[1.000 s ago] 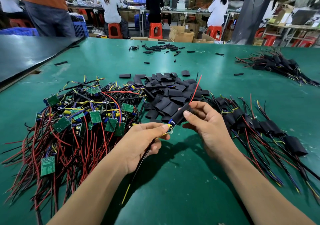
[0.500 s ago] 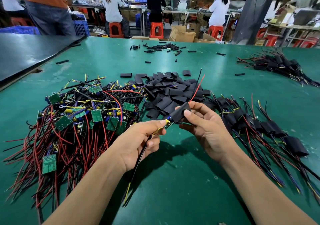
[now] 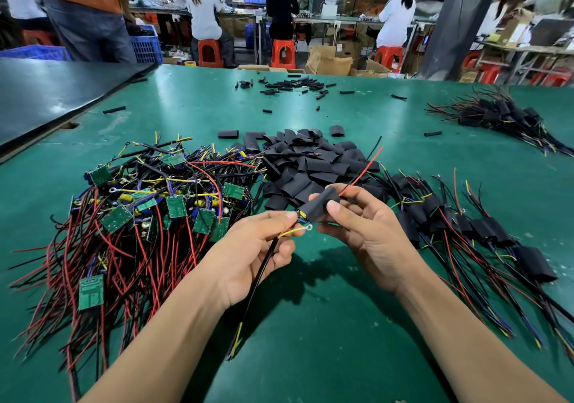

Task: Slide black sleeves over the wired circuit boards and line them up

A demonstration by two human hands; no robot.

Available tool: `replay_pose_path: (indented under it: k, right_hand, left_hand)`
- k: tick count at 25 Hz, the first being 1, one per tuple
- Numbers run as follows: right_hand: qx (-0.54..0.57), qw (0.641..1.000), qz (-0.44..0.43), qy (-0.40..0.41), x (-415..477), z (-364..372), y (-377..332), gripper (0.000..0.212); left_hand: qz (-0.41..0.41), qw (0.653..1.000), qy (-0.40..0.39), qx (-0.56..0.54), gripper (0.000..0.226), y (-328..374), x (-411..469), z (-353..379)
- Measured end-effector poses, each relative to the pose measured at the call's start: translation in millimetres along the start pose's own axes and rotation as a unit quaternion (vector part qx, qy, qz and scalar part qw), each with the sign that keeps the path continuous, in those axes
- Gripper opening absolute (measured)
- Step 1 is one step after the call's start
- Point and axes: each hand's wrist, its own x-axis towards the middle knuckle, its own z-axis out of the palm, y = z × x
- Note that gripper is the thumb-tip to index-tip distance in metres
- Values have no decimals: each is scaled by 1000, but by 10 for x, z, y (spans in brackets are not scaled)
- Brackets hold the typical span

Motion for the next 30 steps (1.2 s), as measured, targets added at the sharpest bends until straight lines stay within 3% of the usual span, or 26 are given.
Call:
replay_pose_path:
  k: [9, 15, 19, 26, 30]
  right_hand:
    - [-10, 1000, -11, -26, 5, -16, 33, 31]
    - [-45, 998, 5, -40, -6, -25, 101, 34]
    - [-111, 992, -30, -56, -18, -1, 143, 43]
    - [-269, 956, -106, -51, -85, 32, 116, 39]
    - [-288, 950, -116, -43, -101, 16, 106, 40]
  left_hand:
    - [-75, 991, -14, 107, 14, -21, -40, 13]
    - [-1, 996, -3, 85, 23, -3, -66, 38]
    - [103, 972, 47, 206, 36, -68, -56, 68]
    - [68, 983, 24, 166, 32, -33, -70, 69]
    - [58, 985, 21, 161, 32, -46, -77, 86]
